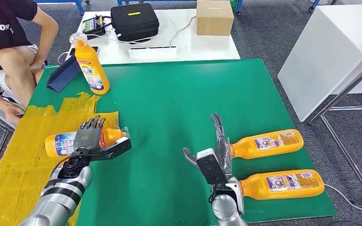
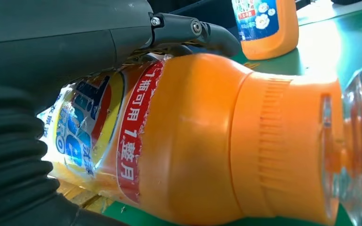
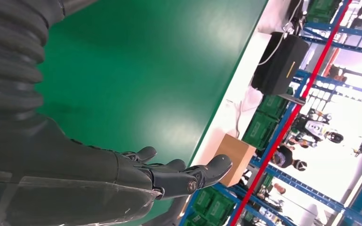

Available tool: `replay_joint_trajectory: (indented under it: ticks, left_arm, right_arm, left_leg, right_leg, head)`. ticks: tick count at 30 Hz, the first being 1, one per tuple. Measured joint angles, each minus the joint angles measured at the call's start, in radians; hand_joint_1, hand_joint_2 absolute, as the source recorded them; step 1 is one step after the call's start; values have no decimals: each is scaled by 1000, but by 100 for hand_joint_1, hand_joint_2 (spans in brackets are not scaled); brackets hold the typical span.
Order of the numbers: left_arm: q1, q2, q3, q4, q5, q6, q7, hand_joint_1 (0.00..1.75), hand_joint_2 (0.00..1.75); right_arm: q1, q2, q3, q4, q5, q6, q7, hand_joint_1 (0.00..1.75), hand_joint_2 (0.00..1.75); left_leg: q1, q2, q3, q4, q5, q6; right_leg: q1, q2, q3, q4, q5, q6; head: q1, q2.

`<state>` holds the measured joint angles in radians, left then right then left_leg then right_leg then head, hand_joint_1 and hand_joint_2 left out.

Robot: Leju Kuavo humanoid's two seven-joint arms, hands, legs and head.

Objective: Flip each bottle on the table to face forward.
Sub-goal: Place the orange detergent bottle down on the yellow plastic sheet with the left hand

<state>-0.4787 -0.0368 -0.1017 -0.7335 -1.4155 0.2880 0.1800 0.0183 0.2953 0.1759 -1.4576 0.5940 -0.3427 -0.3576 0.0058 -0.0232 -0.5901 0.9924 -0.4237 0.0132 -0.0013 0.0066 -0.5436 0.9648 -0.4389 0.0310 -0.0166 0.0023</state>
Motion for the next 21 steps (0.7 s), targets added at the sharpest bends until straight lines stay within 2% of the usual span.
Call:
replay_joint_trajectory:
  ticks: [4, 9, 13, 15, 19, 21]
  left_arm:
    - [22, -9, 22, -21, 24, 78, -52, 0, 0]
    - [132, -49, 43, -217, 254, 185, -266, 0, 0]
    - [192, -69, 44, -340, 325, 184, -320, 0, 175]
    - [220, -74, 46, -391, 430, 142, -401, 0, 175]
    - [346, -96, 48, -594, 892, -36, -698, 0, 175]
    - [413, -110, 49, -712, 1026, -90, -768, 0, 175]
  right_arm:
    - [-1, 0, 0, 0, -1, -1, 2, 0, 175]
    - [8, -2, 0, -1, 0, -23, 1, 0, 175]
    - [14, -5, 1, -2, 1, -31, 1, 0, 175]
    - [17, -8, 4, -4, 10, -39, -1, 0, 175]
    - [34, -40, 17, -31, 105, -78, 13, 0, 175]
    - [50, -66, 20, -59, 165, -90, 33, 0, 175]
  left_leg:
    - [0, 0, 0, 0, 0, 0]
    - [0, 0, -2, 0, -1, 0]
    - [0, 1, -2, 0, -1, 0]
    - [0, 1, -2, 0, -1, 0]
    - [0, 2, -2, 0, -1, 1]
    - [0, 2, -2, 0, -2, 1]
  right_leg:
    - [0, 0, 0, 0, 0, 0]
    - [0, 0, -2, 0, 0, 0]
    - [0, 0, -2, 0, 0, 0]
    - [0, 0, -2, 0, 0, 0]
    - [0, 1, -3, 0, 0, 0]
    - [0, 1, -3, 0, -1, 0]
  head:
    - [0, 0]
    - [0, 0]
    - [0, 0]
    - [0, 0]
    - [0, 0]
    - [0, 0]
